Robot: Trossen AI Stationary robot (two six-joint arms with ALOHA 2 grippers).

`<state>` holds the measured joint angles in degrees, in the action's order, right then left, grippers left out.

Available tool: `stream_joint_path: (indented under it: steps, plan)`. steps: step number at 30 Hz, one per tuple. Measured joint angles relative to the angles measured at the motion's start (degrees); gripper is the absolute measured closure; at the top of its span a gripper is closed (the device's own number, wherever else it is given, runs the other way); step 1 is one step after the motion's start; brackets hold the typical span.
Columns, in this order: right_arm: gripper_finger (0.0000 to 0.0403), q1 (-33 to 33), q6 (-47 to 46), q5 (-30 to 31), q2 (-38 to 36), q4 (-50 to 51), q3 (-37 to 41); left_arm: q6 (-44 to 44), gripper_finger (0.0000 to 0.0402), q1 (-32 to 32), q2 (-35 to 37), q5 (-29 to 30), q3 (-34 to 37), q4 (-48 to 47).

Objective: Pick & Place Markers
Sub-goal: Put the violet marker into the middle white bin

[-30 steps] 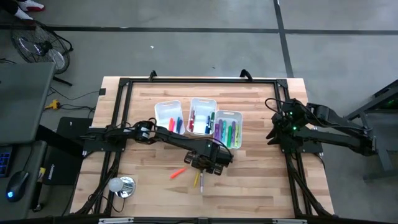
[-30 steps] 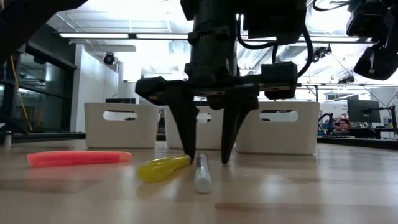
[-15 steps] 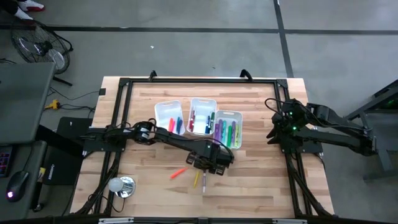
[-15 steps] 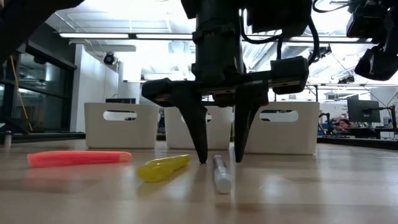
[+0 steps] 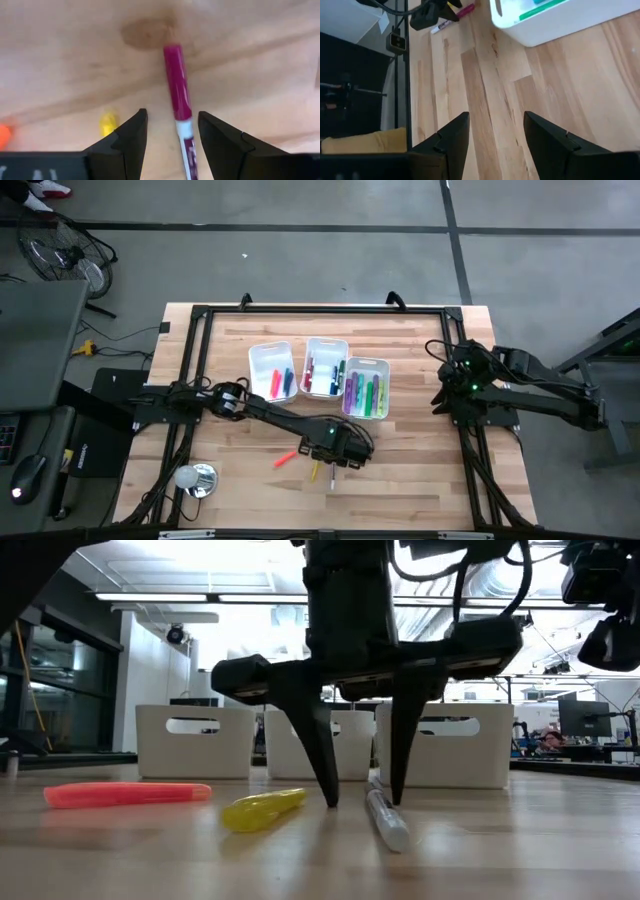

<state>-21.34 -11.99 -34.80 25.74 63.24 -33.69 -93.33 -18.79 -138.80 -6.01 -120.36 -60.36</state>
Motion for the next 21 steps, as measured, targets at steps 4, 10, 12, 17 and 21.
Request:
stream_joint_path:
  steps: [4, 10, 12, 17, 21]
  plan:
    - [0.0226, 0.00, 0.71, -0.33, 0.00, 1.06, 0.00, -1.35, 0.0229, -0.88, 0.00, -1.22, 0.00, 1.42]
    - [0.0226, 0.00, 1.75, -0.32, 0.00, 1.03, 0.00, -1.81, 0.0229, -1.93, -0.02, -3.22, 0.02, 3.96]
    - [0.0226, 0.00, 1.77, -0.33, 0.00, 1.03, 0.00, -2.25, 0.0229, -2.48, -0.15, -5.04, 0.02, 5.67]
    - [0.0226, 0.00, 1.98, -0.32, 0.00, 1.03, 0.00, -3.16, 0.0229, -3.06, -0.24, -5.11, 0.02, 5.76]
    - [0.0226, 0.00, 2.32, -0.15, 0.00, 0.91, 0.00, -3.15, 0.0229, -2.83, -0.24, -3.94, 0.02, 4.74]
